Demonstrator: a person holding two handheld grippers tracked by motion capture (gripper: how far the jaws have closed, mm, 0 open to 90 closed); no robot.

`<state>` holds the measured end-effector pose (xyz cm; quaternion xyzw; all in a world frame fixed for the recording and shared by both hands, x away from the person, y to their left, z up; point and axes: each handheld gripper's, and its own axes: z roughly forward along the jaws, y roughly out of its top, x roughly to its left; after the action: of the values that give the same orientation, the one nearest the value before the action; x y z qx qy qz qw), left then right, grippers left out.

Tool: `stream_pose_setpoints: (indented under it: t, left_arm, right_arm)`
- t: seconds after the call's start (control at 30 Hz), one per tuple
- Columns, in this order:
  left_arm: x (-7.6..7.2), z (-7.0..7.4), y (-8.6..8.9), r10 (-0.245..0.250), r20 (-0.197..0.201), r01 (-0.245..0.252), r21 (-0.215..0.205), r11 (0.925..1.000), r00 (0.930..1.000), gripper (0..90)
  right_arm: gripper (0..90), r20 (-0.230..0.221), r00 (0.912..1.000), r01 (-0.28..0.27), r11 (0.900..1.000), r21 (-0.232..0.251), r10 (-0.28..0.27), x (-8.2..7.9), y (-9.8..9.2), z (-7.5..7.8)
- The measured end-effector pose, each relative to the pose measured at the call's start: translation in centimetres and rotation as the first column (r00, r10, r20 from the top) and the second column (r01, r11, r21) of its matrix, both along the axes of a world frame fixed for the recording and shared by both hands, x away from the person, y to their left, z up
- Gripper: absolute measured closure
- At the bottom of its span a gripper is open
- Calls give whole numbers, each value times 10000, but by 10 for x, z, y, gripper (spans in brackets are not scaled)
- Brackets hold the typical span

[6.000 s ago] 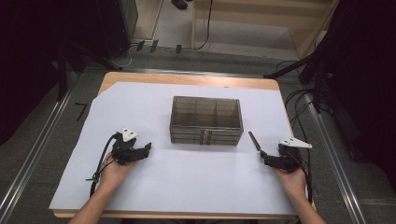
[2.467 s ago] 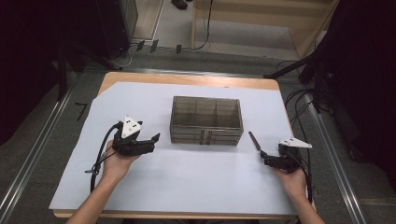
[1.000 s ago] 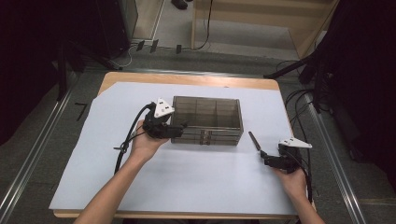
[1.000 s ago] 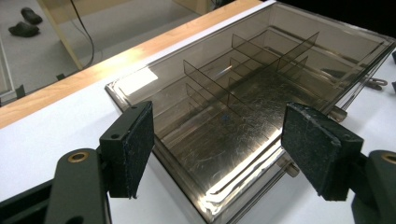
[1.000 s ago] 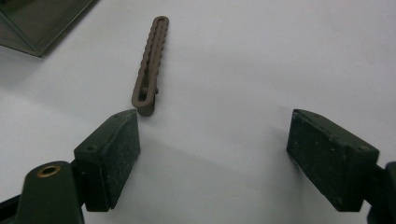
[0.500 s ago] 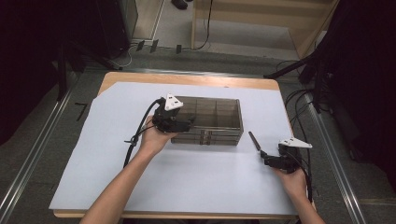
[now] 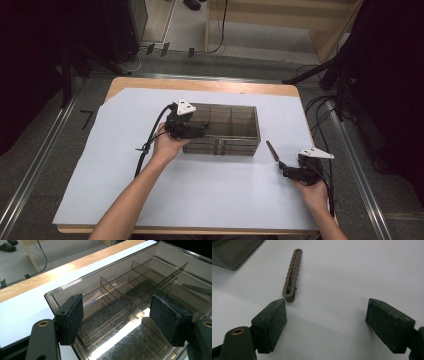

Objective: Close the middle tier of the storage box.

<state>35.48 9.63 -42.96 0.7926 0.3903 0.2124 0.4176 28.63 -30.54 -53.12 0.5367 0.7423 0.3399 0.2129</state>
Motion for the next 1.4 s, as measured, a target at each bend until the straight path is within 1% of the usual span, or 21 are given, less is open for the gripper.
stream_pose_setpoints:
  t: [0.23, 0.33, 0.5, 0.63, 0.67, 0.7, 0.8, 1.4]
  left_arm:
    - [1, -3, -4, -30, 187, 32, -132, 9999, 9998, 289]
    - [2, -4, -4, -145, 234, 149, -157, 9998, 9996, 289]
    - [3, -5, -5, -219, 328, 226, -214, 9995, 9992, 289]
    - [4, -5, -5, -253, 358, 262, -230, 9994, 9990, 289]
    - [4, -5, -5, -265, 343, 273, -241, 9993, 9991, 288]
    - [4, -5, -5, -269, 363, 278, -230, 9994, 9990, 288]
    - [4, -5, -5, -284, 369, 292, -226, 9993, 9989, 288]
    - [5, -4, -5, -324, 298, 328, -120, 9994, 9990, 289]
  right_arm:
    - [158, 26, 10000, 37, 10000, 9, -37, 0, 0, 0]
    - [148, 16, 9999, 114, 9999, 1, -114, 0, 1, 0]
    - [144, 51, 9999, 102, 9999, -106, -101, -1, 1, 0]
    - [133, 120, 9996, 246, 9993, -276, -243, -1, 3, 0]
    - [133, 105, 9996, 249, 9994, -259, -247, -2, 3, 0]
    - [130, -16, 9998, 216, 9998, -43, -216, 0, 1, 0]
    - [130, -98, 9997, 242, 9997, 10, -242, 0, 0, 0]
    - [129, -143, 9996, 232, 9997, 44, -231, 1, 0, 0]
